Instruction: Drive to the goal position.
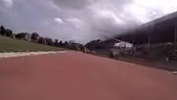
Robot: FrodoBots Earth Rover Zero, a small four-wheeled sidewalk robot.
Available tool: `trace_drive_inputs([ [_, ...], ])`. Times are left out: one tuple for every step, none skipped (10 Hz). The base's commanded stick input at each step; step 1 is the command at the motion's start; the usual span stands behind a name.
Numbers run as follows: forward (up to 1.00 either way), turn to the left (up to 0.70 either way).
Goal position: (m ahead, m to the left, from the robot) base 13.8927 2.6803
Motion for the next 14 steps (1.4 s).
trace_drive_inputs([
  [0.45, 0.00],
  [0.45, 0.00],
  [0.45, 0.00],
  [0.45, 0.00],
  [0.45, 0.00],
  [0.45, 0.00],
  [0.45, 0.00],
  [0.45, 0.00],
  [0.45, 0.00],
  [0.45, 0.00],
  [0.45, 0.00],
  [0.45, 0.00],
  [0.45, 0.00],
  [0.45, 0.00],
])
